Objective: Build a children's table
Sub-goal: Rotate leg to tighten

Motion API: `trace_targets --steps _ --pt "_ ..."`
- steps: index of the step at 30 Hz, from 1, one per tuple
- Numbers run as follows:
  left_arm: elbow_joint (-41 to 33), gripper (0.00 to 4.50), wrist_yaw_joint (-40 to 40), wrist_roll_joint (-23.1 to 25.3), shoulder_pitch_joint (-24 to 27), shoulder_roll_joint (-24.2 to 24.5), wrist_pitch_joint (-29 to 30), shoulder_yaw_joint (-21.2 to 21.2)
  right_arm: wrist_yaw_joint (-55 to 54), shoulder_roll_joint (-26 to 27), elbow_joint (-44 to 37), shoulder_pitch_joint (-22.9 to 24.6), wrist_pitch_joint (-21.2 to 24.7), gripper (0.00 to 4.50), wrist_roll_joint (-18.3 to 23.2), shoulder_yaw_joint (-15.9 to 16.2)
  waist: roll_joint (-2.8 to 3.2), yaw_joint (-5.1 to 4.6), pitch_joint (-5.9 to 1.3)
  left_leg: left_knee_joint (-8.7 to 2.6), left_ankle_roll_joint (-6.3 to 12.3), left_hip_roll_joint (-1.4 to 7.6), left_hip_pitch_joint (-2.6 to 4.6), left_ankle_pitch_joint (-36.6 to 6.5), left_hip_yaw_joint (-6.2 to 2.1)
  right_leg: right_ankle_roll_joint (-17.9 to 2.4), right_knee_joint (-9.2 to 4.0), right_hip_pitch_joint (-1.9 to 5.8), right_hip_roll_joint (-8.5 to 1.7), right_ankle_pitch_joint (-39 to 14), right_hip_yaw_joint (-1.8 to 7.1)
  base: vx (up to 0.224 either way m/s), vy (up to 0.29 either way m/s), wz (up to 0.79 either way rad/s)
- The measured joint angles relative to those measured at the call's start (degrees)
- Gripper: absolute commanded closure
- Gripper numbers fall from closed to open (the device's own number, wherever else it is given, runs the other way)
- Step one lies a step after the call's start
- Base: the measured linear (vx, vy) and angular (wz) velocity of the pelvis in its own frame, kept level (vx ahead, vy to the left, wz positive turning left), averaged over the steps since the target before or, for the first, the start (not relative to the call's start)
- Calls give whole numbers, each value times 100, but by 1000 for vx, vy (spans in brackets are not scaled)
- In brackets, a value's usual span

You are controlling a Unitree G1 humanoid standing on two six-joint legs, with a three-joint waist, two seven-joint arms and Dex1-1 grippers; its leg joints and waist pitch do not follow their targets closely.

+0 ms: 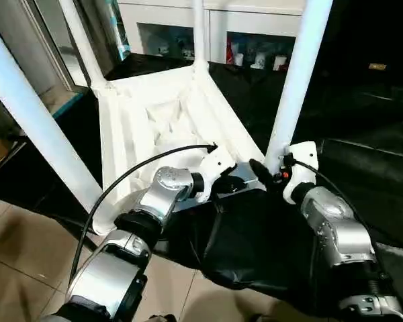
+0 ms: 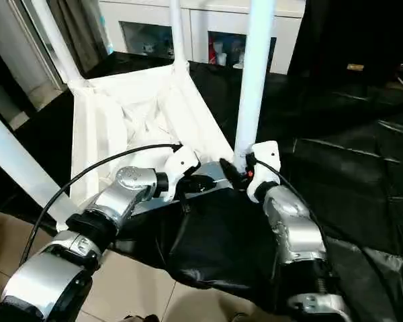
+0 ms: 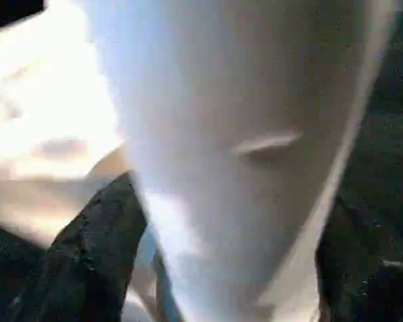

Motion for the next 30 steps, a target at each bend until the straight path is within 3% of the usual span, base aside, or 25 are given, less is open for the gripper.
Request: trace_targets --steps 10,16,18,20,21,30 --pt "-139 450 -1765 -250 67 743 -164 -78 2077 -857 -587 343 189 82 477 380 -13 18 4 12 11 31 -11 5 5 -10 8 -14 13 25 -17 5 0 0" --pt "-284 450 -2503 -337 150 1016 -156 -169 2838 -1177 -832 414 301 82 602 682 -15 162 6 17 20 32 -15 -2 9 -27 8 -16 12 15 -19 0 0 0" --pt "-373 450 -2743 -361 227 1082 -156 -196 3024 -1219 -845 434 336 114 708 763 -17 193 8 21 20 31 -14 -2 9 -28 8 -12 10 14 -18 0 0 0" --pt "-397 450 -2922 -404 257 1143 -153 -236 3159 -1244 -877 473 372 116 770 785 -18 215 10 30 14 31 -14 -5 11 -29 9 -10 8 15 -14 0 0 0" --pt "-398 450 -2955 -408 260 1155 -151 -243 3185 -1246 -877 476 384 142 775 786 -17 219 10 33 4 30 -14 -11 12 -30 11 -9 7 16 -12 0 0 0" --pt "-481 450 -3060 -444 319 1180 -141 -277 3293 -1290 -1040 589 498 183 816 806 -20 244 14 37 -7 30 -13 -17 14 -32 19 -10 6 17 -10 0 0 0"
